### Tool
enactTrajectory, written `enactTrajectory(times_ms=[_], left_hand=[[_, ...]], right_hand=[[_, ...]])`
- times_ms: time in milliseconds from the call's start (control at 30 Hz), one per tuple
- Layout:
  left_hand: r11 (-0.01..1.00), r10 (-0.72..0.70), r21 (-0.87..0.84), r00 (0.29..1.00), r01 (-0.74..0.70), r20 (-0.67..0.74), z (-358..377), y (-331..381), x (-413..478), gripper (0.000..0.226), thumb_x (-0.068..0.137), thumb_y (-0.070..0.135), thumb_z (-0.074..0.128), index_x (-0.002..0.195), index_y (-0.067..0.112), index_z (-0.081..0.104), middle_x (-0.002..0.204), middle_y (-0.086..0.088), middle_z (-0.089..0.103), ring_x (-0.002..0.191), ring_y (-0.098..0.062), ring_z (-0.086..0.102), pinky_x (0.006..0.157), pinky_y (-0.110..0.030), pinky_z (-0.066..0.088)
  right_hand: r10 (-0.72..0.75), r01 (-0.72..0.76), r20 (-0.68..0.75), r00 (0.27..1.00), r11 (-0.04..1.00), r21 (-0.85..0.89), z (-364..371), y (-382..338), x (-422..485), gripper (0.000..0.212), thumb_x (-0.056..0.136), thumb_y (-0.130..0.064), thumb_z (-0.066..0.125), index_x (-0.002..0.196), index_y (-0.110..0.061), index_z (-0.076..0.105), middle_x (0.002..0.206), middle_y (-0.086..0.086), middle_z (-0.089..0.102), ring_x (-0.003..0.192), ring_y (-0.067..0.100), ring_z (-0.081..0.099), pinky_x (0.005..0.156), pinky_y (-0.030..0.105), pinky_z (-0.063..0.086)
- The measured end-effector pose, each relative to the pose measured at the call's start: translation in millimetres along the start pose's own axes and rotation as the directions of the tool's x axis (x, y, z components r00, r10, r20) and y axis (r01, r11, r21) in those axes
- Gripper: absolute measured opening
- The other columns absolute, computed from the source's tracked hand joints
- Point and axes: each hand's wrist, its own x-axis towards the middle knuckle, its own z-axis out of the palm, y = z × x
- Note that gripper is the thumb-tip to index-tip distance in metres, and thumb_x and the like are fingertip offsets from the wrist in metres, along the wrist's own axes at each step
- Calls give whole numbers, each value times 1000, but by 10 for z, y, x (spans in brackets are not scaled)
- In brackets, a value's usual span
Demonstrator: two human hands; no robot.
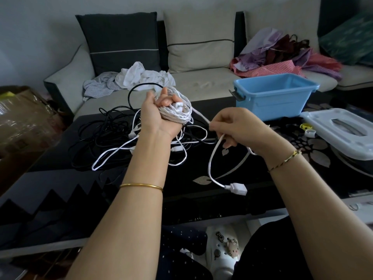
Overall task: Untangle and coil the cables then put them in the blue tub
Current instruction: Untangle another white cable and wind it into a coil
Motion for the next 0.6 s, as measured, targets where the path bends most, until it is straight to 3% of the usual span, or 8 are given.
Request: enactTrajectory(times_ms=[133, 267, 367, 433, 500, 600], left_hand=[[992, 92, 86, 996, -90, -13, 17, -24, 3, 51, 103, 39, 36, 68, 4, 50, 42, -2, 43, 58, -16, 51, 94, -34, 47], [977, 189, 105, 982, -187, -10, 80, -115, -34, 36, 102, 28, 45, 71, 8, 44, 50, -3, 40, 48, -12, 42, 86, -36, 50], [892, 320, 342, 947, -296, -13, 100, -190, -1, 35, 100, 23, 49, 70, 6, 44, 59, -3, 41, 46, -11, 47, 79, -35, 54], [707, 431, 604, 901, -369, 47, 67, -223, 51, 31, 99, 26, 50, 82, 1, 46, 57, 0, 47, 43, -9, 52, 74, -35, 56], [451, 494, 796, 855, -404, 154, 25, -255, 77, 31, 99, 28, 50, 99, -2, 43, 61, 0, 57, 50, -9, 58, 74, -36, 56], [105, 475, 860, 785, -499, 397, 7, -320, 28, 24, 96, 30, 51, 95, 10, 38, 93, -12, 53, 80, -25, 62, 82, -41, 52]], right_hand=[[-16, 25, 140, 990, 997, -68, 48, -46, -9, 5, 85, -6, 64, 82, -10, 63, 59, -1, 54, 44, 5, 48, 48, 23, 48], [-46, 74, 174, 984, 985, -158, 99, -47, -16, 21, 76, 2, 58, 76, -19, 60, 70, -3, 57, 59, 11, 49, 57, 24, 44], [-43, 78, 224, 974, 986, -149, 129, -63, -27, 15, 75, 2, 59, 80, -12, 61, 76, 6, 61, 67, 14, 52, 63, 31, 45], [-31, 69, 237, 971, 985, -155, 133, -87, -32, 11, 75, 1, 59, 84, -4, 61, 85, 17, 66, 71, 17, 54, 67, 33, 46], [0, 39, 250, 968, 988, -152, 120, -116, -43, 10, 75, 2, 58, 84, -3, 59, 89, 20, 69, 69, 16, 55, 65, 32, 44], [50, -25, 289, 956, 996, -89, 98, -139, -63, 16, 81, 7, 45, 83, -7, 53, 75, 17, 68, 59, 12, 62, 59, 28, 48]])
